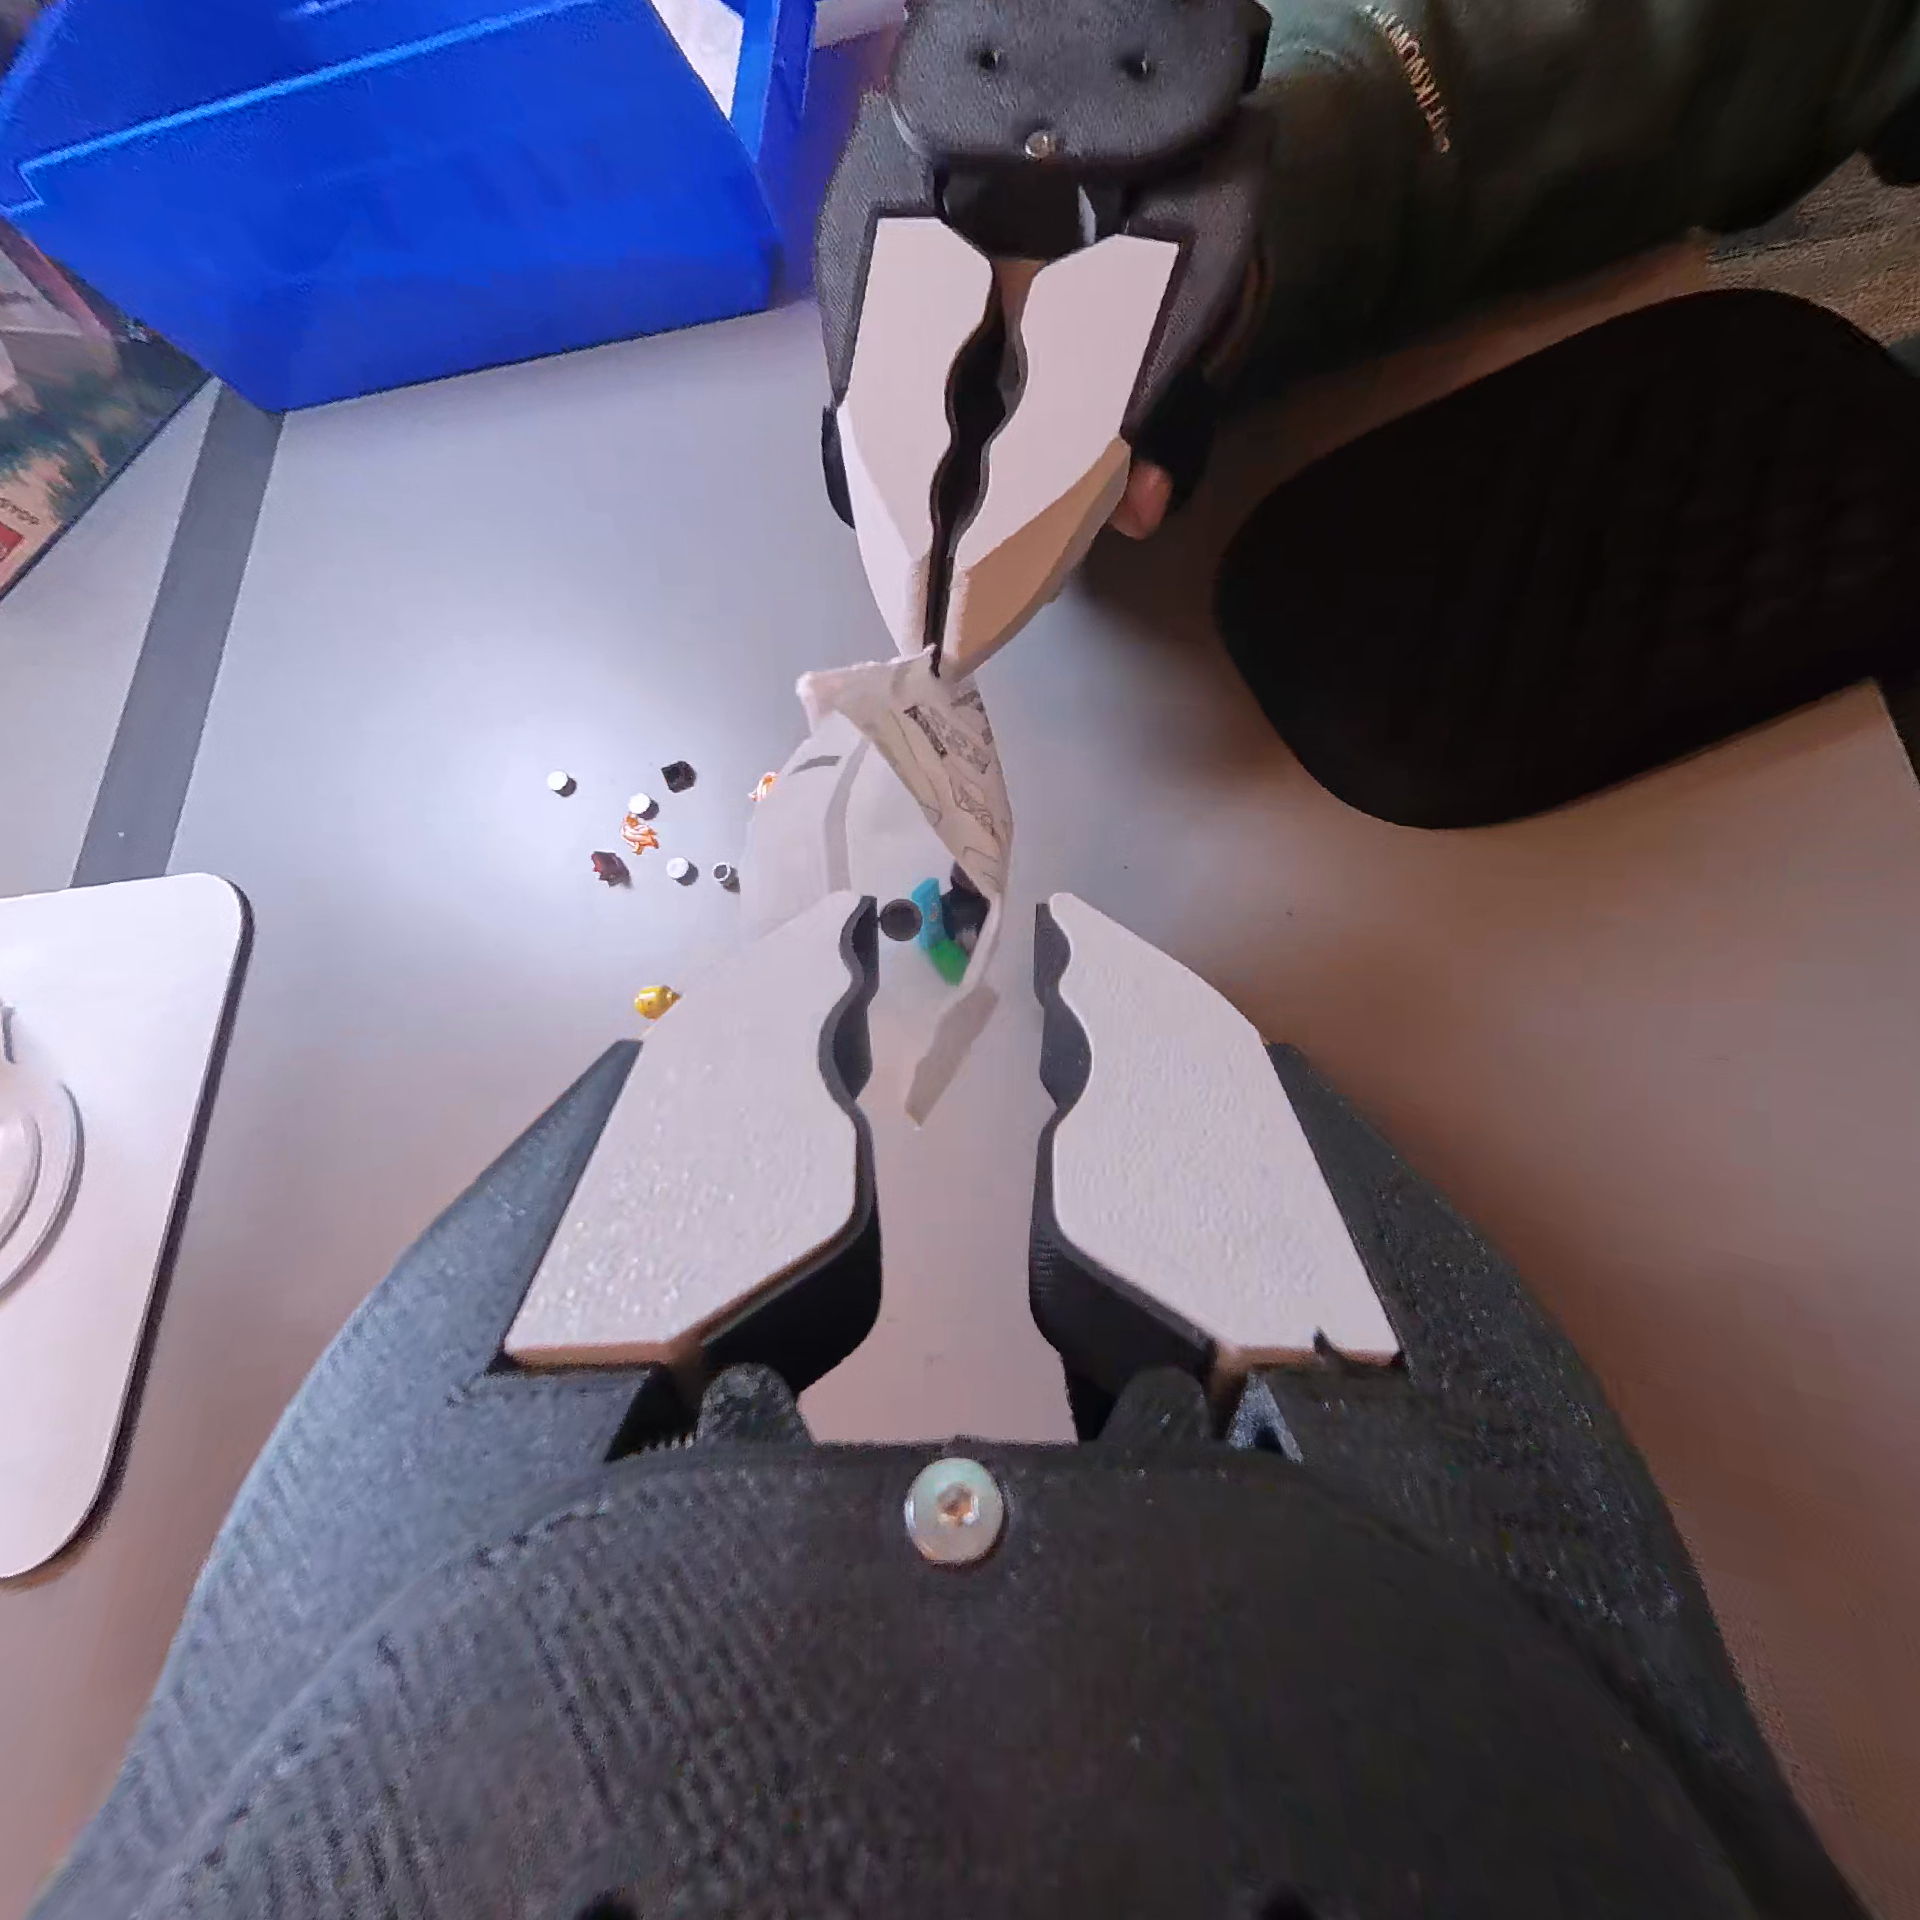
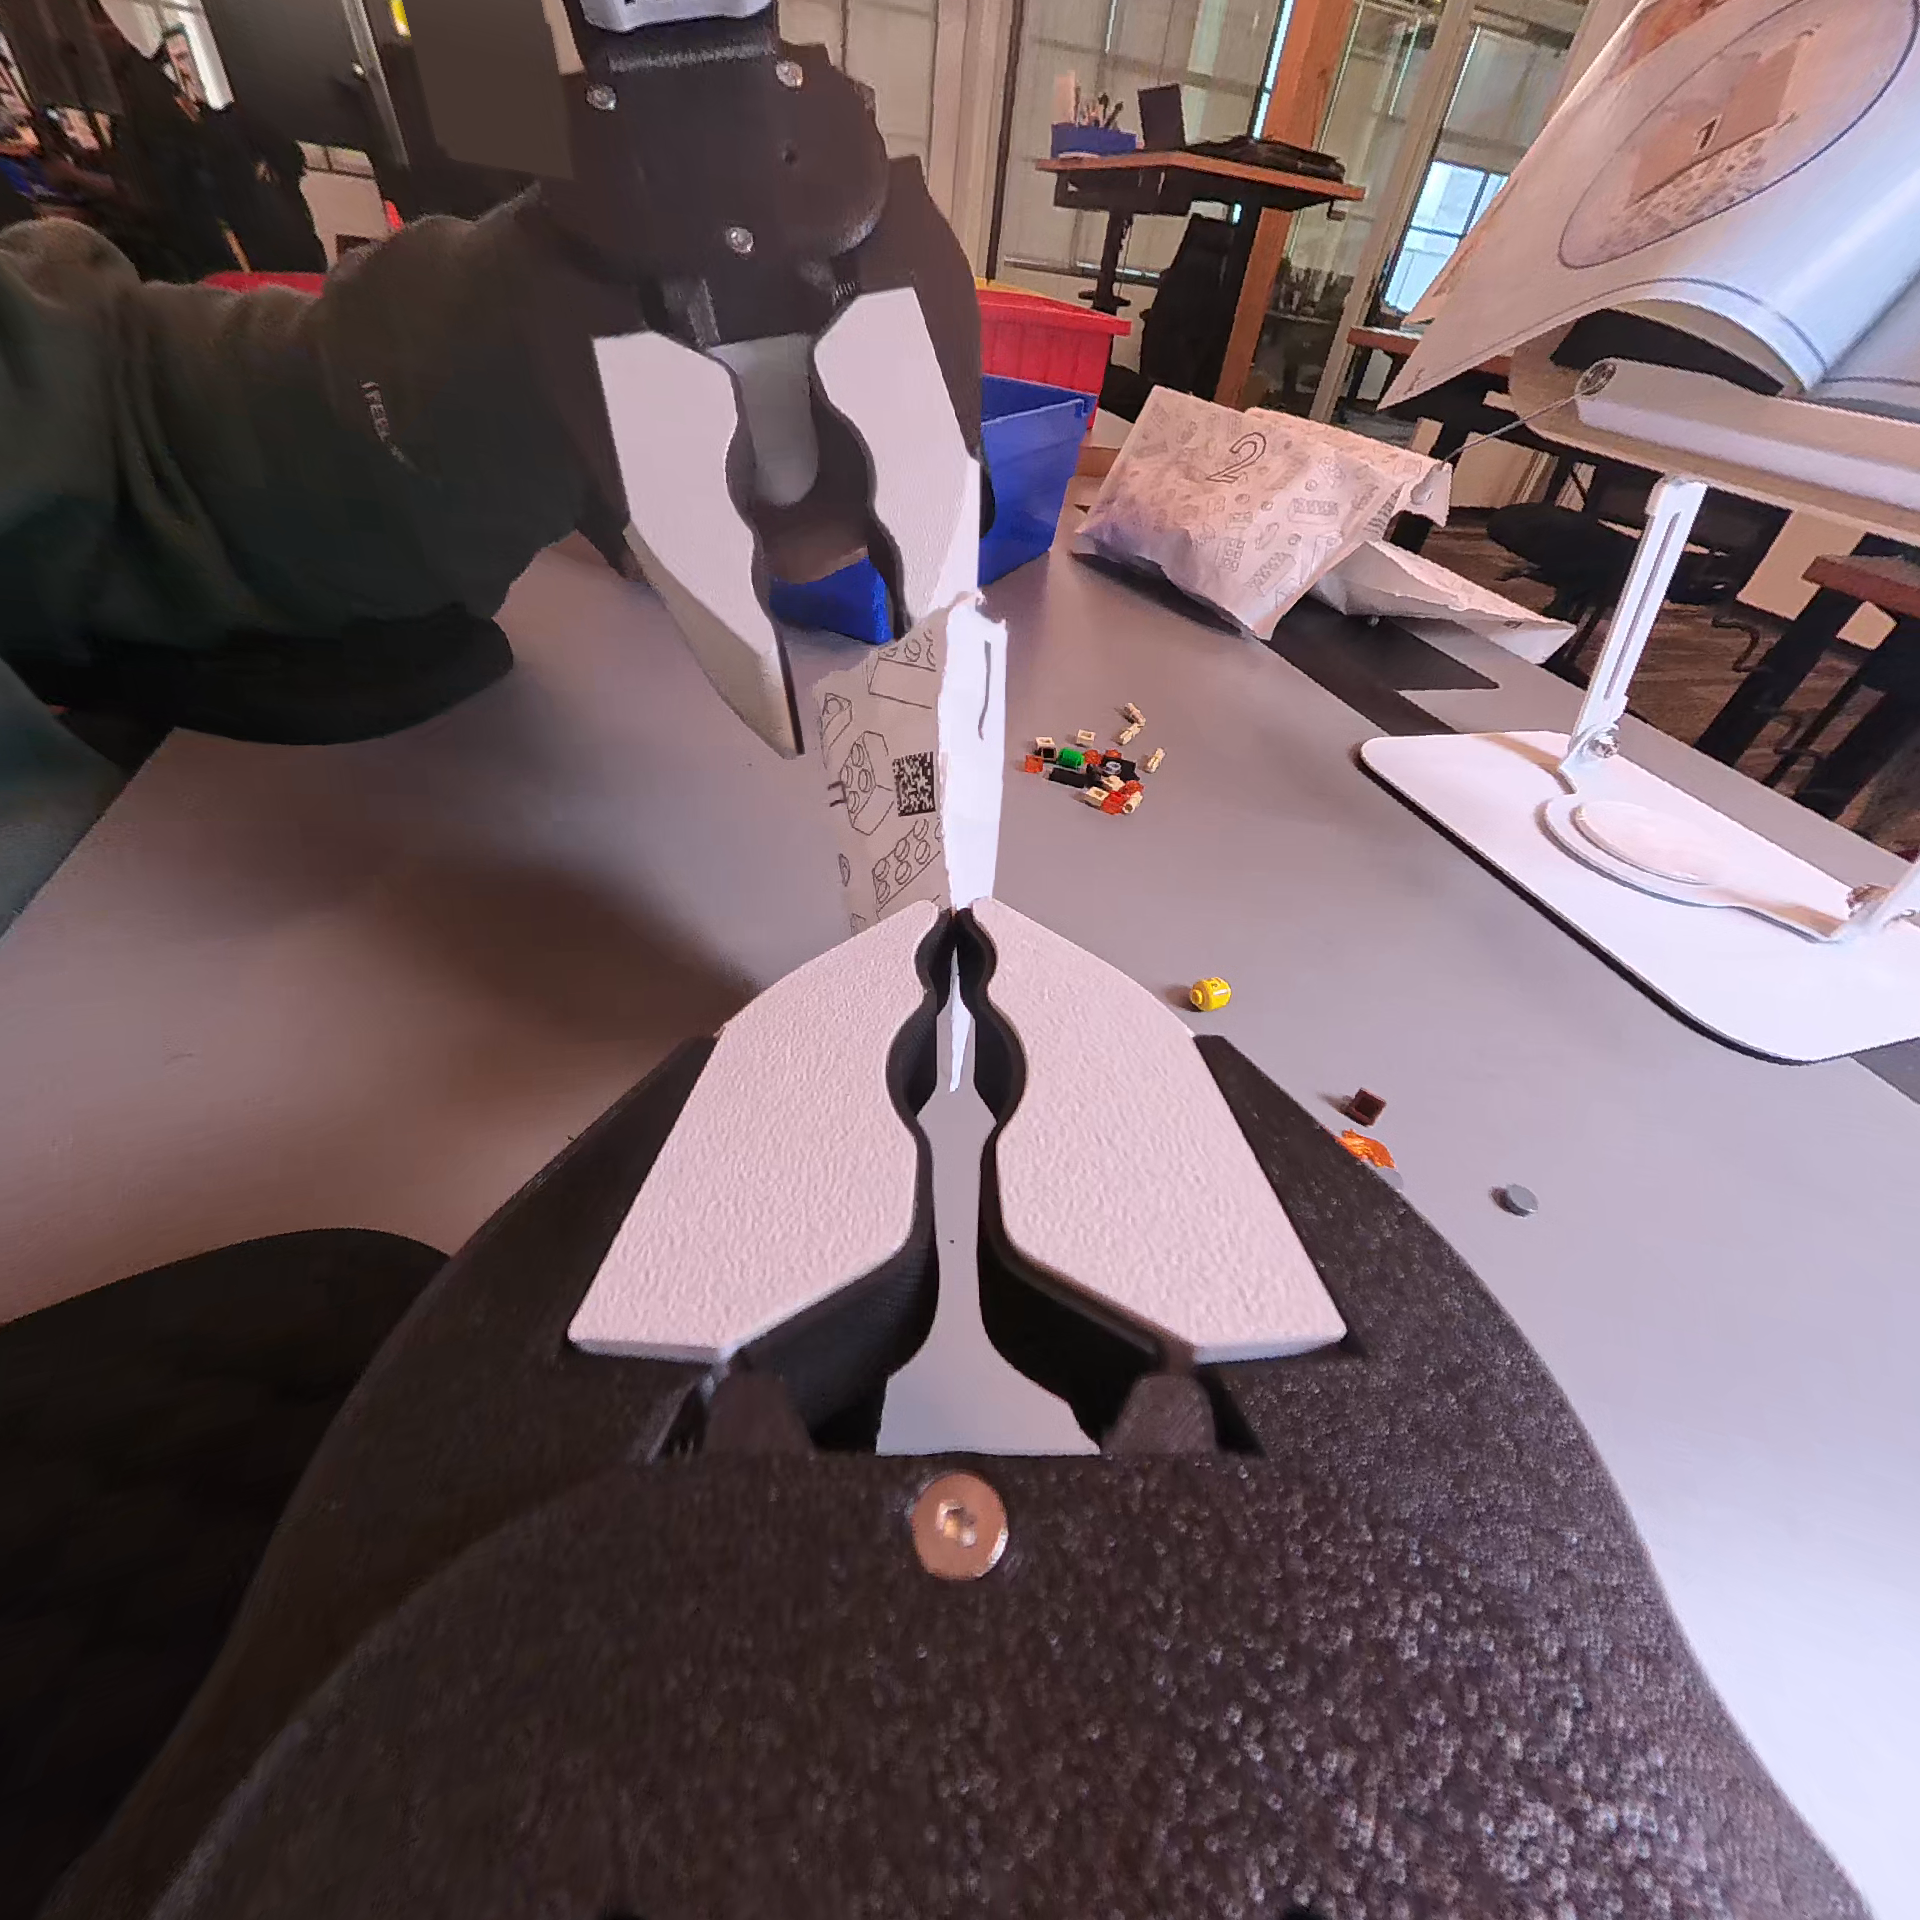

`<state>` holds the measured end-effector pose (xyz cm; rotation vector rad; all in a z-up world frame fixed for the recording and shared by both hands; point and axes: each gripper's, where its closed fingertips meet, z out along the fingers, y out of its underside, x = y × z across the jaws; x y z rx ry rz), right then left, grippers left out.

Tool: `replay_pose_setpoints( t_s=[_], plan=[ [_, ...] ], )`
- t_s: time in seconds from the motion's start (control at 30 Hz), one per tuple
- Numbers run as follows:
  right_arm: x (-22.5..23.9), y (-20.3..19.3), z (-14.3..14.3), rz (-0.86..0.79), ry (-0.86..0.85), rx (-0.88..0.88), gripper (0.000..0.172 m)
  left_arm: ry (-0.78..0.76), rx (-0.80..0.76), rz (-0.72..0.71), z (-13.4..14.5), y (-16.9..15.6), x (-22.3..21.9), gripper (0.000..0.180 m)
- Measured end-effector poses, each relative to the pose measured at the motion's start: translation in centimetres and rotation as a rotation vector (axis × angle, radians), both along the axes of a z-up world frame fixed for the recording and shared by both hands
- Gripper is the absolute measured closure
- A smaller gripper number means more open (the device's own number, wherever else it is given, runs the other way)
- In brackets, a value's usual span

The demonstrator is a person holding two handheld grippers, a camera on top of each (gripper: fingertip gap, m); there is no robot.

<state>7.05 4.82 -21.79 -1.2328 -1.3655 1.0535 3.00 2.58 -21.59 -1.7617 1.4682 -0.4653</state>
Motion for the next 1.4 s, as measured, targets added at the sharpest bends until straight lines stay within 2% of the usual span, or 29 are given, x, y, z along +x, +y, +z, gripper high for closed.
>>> replay_pose_setpoints(
  t_s=[0.2,0.3,0.4,0.47,0.53,0.63,0.73,0.83,0.93,1.3,1.4],
  plan=[
    [0.2,0.5,0.1,-0.02,0.005,-0.002,0.171,0.052,0.008,-0.056,-0.4,-0.8,-0.8,0.151],
    [0.3,0.7,0.2,-0.023,0.005,-0.002,0.171,0.059,0.039,0.015,0.7,0.3,-2.4,0.155],
    [0.3,0.6,0.1,-0.021,0.0,-0.003,0.171,0.052,0.077,0.281,2.0,4.4,-7.2,0.163],
    [0.2,0.6,-0.1,-0.02,-0.008,-0.006,0.171,0.051,0.065,0.506,1.2,7.5,-11.7,0.157],
    [0.1,0.6,-0.3,-0.02,-0.015,-0.007,0.171,0.019,-0.069,0.682,-1.4,9.2,-15.0,0.15],
    [0.1,0.6,-0.3,-0.023,-0.014,-0.008,0.171,0.069,-0.226,0.789,-5.6,9.7,-17.6,0.134],
    [0.2,0.7,-0.3,-0.023,-0.014,-0.012,0.171,0.11,-0.325,0.787,-8.1,9.2,-18.1,0.124],
    [0.2,0.7,-0.3,-0.024,-0.016,-0.011,0.171,0.152,-0.374,0.749,-9.2,8.3,-18.0,0.128],
    [0.2,0.7,-0.3,-0.025,-0.017,-0.01,0.171,0.162,-0.38,0.715,-9.1,7.8,-17.7,0.14],
    [0.2,0.6,-0.4,-0.028,-0.025,-0.006,0.171,0.143,-0.348,0.662,-9.1,7.9,-17.0,0.164],
    [0.2,0.6,-0.5,-0.027,-0.027,-0.008,0.171,0.15,-0.334,0.653,-9.1,7.9,-16.9,0.166]
  ],
)
